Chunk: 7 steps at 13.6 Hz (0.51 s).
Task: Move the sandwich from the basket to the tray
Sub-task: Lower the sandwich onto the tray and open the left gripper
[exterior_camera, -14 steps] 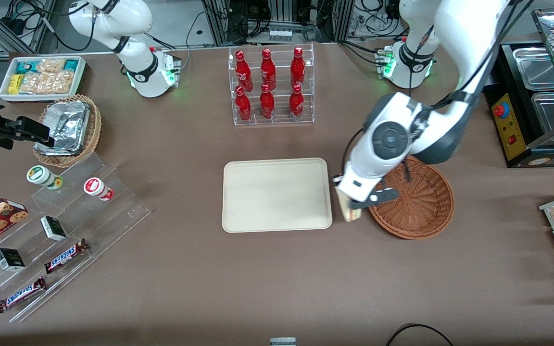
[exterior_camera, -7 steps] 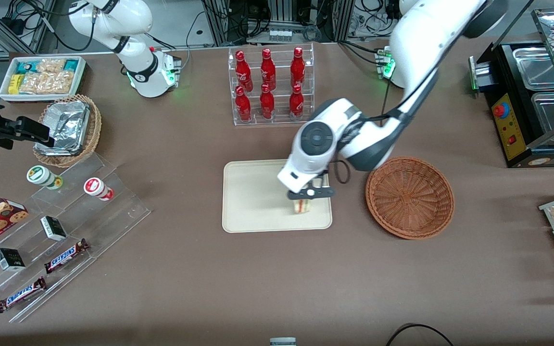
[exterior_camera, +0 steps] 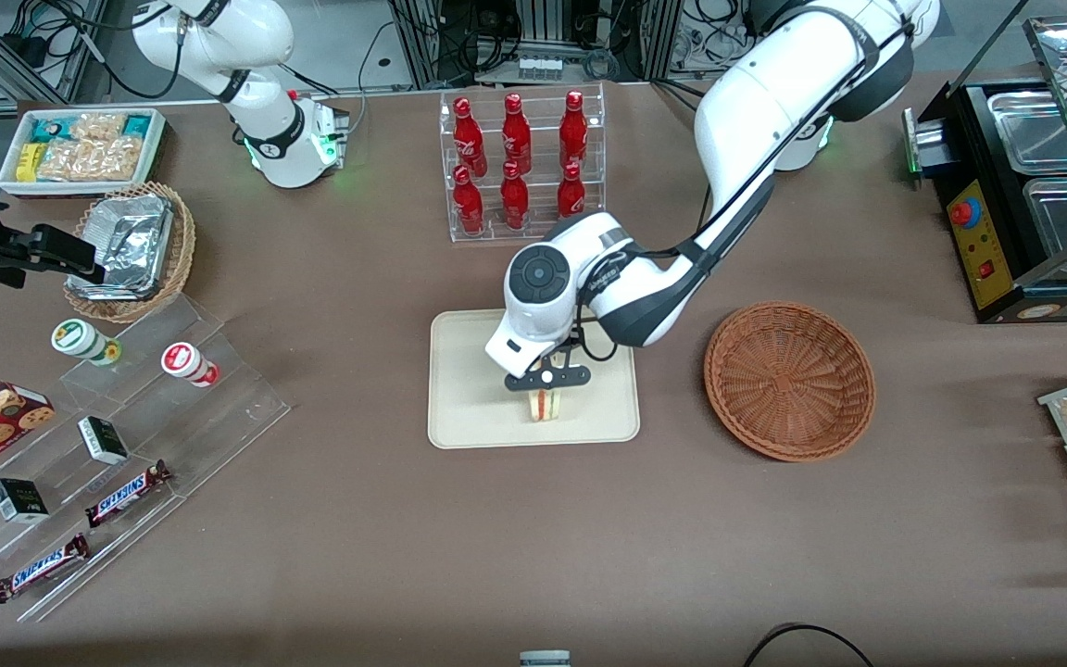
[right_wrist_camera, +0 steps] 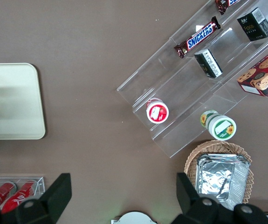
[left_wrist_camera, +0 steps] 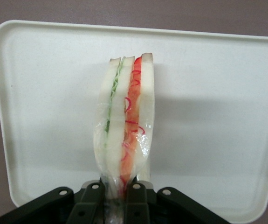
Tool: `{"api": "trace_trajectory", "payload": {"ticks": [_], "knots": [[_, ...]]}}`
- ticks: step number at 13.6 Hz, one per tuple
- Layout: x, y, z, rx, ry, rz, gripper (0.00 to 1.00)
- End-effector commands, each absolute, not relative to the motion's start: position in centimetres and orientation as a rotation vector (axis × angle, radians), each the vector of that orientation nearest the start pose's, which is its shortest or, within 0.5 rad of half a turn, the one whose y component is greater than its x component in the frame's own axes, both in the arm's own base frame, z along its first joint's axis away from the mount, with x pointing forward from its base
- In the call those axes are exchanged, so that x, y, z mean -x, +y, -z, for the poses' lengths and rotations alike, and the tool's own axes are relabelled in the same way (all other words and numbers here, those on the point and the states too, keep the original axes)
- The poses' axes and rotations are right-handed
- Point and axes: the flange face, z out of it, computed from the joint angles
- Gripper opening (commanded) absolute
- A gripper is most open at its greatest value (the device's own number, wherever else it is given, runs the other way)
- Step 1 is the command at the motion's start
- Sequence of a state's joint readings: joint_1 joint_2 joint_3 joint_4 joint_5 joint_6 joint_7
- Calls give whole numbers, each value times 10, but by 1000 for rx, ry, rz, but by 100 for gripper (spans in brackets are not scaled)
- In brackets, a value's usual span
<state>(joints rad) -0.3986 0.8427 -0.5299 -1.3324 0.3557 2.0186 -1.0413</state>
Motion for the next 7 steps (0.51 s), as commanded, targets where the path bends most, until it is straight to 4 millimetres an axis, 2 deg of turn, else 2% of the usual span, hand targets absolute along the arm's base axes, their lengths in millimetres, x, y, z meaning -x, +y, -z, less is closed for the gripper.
{"api": "trace_trajectory", "payload": {"ticks": [1, 7], "knots": [[-525, -524, -262, 3135, -162, -83, 0], [-512, -536, -257, 3133, -150, -93, 0]]}}
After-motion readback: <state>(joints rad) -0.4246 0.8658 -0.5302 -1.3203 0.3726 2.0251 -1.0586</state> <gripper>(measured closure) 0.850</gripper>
